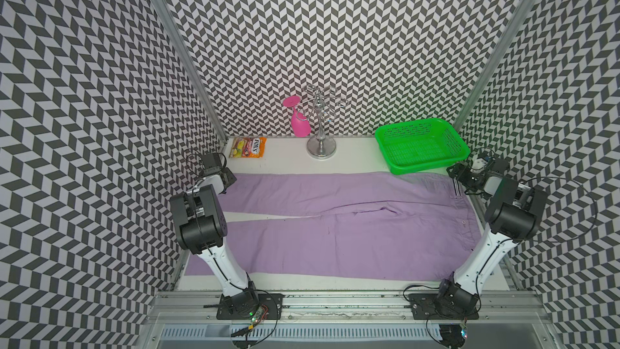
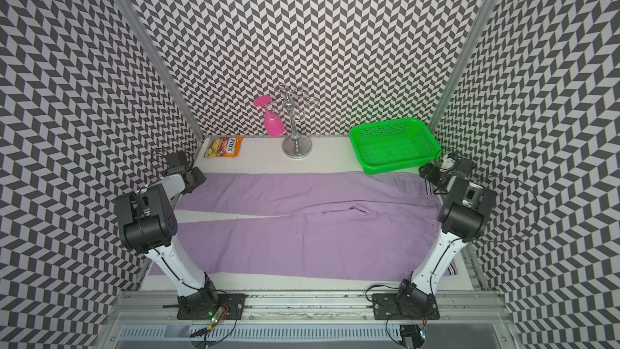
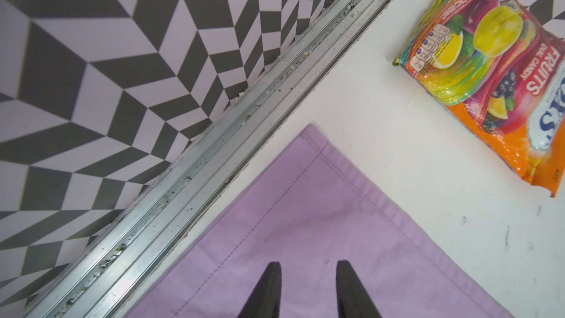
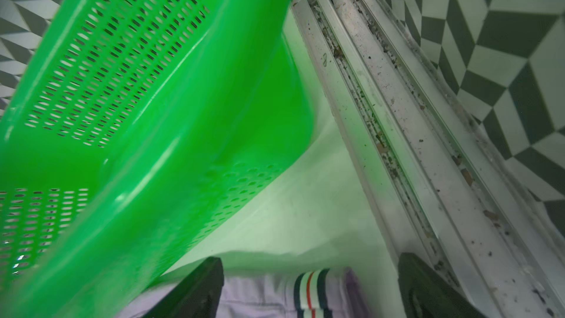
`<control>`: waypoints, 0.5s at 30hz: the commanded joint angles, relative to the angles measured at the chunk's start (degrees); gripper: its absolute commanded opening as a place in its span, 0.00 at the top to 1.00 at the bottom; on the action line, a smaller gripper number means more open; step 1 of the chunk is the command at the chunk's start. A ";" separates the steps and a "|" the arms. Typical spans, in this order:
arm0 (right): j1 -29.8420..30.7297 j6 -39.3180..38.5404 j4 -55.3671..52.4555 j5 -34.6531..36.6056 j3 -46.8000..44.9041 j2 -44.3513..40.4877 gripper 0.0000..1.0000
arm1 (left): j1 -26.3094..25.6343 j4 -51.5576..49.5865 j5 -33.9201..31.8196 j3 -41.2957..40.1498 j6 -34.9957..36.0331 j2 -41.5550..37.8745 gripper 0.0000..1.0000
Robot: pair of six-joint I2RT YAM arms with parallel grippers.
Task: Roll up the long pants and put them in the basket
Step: Fold the long pant at the center of the board.
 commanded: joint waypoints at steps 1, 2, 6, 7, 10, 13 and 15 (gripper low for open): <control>3.23 -2.92 -7.03 4.65 5.10 3.09 0.15 | -0.17 2.61 0.34 -0.43 -0.78 -2.16 0.65; 3.97 -3.56 -8.29 6.43 6.15 3.73 0.18 | -0.17 2.69 0.42 -0.45 -0.84 -2.12 0.65; 6.39 -4.77 -12.81 13.44 8.29 5.01 0.40 | -0.17 2.10 0.45 0.14 -1.11 -1.50 0.64; 6.66 -4.77 -13.40 14.85 7.71 4.65 0.45 | -0.17 2.15 0.43 0.23 -1.19 -1.58 0.64; 6.83 -5.06 -11.55 17.02 3.55 1.76 0.59 | -0.17 2.28 0.49 0.25 -1.45 -1.55 0.64; 6.81 -5.39 -11.28 18.47 1.71 -0.39 0.68 | -0.17 2.09 0.51 0.71 -1.67 -1.42 0.64; 6.60 -5.22 -11.02 17.11 1.40 -0.98 0.74 | -0.21 2.03 0.83 0.89 -1.93 -1.41 0.64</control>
